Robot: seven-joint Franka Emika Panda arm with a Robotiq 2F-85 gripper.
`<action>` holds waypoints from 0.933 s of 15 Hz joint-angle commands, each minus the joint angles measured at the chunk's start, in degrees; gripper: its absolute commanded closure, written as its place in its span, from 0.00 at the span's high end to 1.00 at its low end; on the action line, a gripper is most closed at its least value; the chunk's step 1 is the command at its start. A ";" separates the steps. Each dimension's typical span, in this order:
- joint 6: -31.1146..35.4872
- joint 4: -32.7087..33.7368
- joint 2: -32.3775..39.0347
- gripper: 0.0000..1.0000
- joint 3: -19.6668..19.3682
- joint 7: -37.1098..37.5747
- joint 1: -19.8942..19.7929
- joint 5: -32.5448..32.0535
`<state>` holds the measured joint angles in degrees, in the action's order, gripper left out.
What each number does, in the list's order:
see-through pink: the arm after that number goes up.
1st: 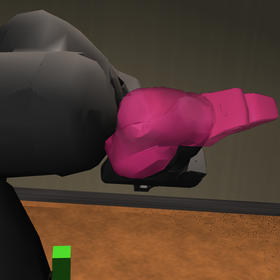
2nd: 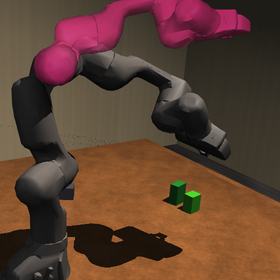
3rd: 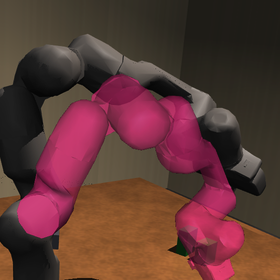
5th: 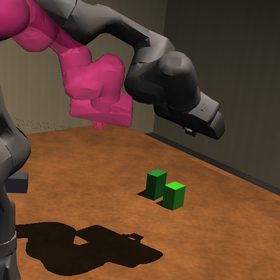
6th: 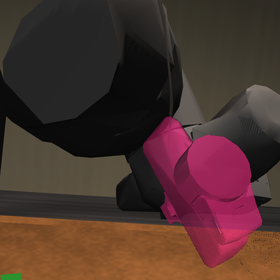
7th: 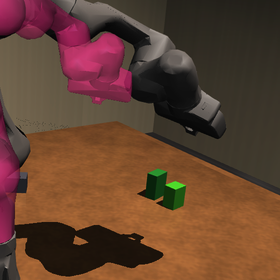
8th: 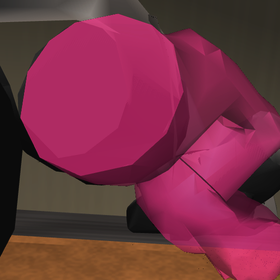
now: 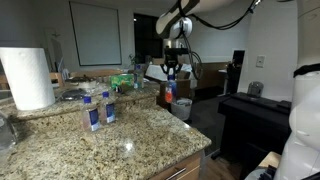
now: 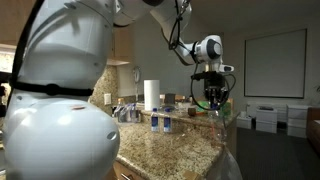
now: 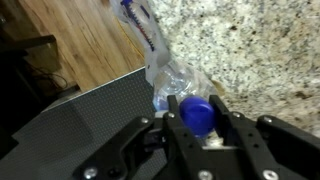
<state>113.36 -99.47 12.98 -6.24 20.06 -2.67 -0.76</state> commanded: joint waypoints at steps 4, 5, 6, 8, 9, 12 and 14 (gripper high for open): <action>0.58 -8.46 -1.17 0.10 -3.45 -7.61 -6.86 4.48; 0.92 -9.97 -0.92 0.10 -3.72 -7.50 -7.44 5.44; 0.91 -11.13 -0.65 0.10 -3.93 -7.40 -7.89 6.50; 1.33 -13.06 -0.03 0.10 -4.12 -7.07 -8.55 9.40; 1.51 -13.72 0.33 0.10 -4.14 -7.02 -8.79 10.79; 2.85 -15.61 1.23 0.10 -4.31 -6.56 -9.36 15.05; 5.22 -16.96 1.85 0.10 -4.54 -5.98 -9.57 17.75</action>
<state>115.25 -113.85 14.84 -10.78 14.30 -11.29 12.81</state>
